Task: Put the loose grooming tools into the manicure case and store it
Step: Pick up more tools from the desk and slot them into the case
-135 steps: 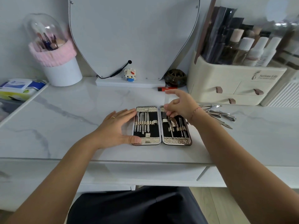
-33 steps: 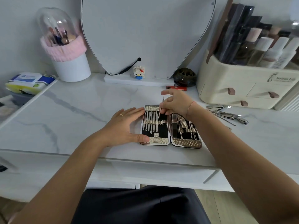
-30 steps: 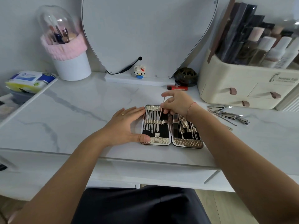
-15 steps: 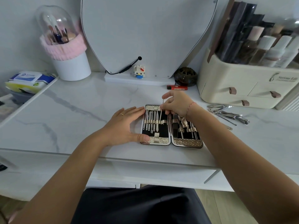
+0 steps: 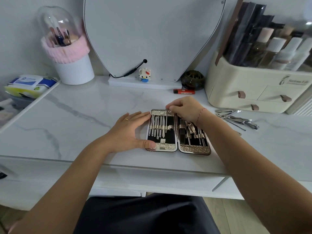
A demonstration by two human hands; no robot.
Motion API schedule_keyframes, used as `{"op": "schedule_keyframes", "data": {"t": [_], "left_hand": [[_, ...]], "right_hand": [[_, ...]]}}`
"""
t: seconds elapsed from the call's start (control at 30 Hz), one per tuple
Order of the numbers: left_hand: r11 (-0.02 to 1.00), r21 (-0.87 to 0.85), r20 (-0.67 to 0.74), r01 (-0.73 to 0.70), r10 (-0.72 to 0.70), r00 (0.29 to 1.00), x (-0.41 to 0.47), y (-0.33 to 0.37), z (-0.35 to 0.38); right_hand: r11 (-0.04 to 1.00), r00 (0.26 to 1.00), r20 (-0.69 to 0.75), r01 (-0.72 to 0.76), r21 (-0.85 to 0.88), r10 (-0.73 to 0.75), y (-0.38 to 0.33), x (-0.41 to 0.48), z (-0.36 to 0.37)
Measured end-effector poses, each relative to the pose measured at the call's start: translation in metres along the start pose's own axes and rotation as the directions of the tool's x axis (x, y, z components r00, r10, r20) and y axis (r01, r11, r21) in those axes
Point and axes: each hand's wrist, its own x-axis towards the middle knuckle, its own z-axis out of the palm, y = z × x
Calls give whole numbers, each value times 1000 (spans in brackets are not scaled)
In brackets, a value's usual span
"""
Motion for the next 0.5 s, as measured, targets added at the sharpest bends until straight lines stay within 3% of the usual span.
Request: {"op": "schedule_keyframes", "data": {"t": [0.5], "left_hand": [[1000,5,-6,-4,4,1000,0,0,0]], "right_hand": [[998,999,29,-25,57,23,6,-3,-3]]}}
